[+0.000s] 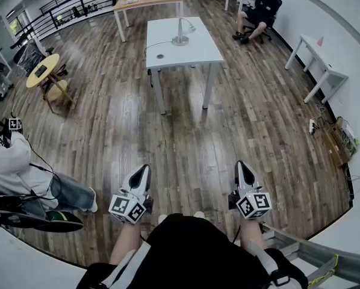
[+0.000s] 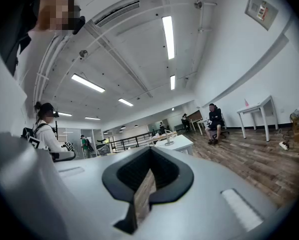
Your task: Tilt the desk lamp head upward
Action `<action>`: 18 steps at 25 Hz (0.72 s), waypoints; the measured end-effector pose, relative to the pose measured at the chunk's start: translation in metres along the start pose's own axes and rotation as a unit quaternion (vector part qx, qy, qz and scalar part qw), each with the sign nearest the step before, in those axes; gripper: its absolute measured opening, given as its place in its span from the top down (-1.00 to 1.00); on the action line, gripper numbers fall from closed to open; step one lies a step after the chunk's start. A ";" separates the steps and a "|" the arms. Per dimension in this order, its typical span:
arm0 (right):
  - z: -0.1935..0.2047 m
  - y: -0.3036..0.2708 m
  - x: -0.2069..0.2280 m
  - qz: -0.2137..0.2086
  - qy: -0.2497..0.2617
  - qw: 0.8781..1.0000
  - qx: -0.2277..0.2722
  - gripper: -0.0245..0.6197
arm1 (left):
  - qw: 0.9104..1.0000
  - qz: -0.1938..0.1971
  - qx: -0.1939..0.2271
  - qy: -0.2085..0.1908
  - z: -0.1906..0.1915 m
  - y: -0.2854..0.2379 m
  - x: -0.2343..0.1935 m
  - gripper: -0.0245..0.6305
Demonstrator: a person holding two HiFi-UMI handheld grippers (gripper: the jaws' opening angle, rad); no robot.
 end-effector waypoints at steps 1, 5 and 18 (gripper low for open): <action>0.000 0.003 0.004 0.006 0.001 1.000 0.001 0.91 | 1.000 0.001 -0.001 0.005 0.002 0.000 0.001 0.93; 0.000 0.013 0.023 0.024 -0.004 1.000 0.005 0.91 | 1.000 -0.008 -0.003 0.027 0.006 0.000 0.004 0.93; -0.006 0.029 0.054 0.004 0.002 1.000 0.000 0.91 | 0.999 -0.013 -0.004 0.029 0.022 -0.027 0.036 0.93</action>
Point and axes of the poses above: the fingertips, and each gripper's own axes: y backward along the fingers, x to its right, z out of its underside, the point moved 2 cm from there along y, backward along the fingers, and after that the axes turned 3 degrees about -x, right-handed, at the moved point
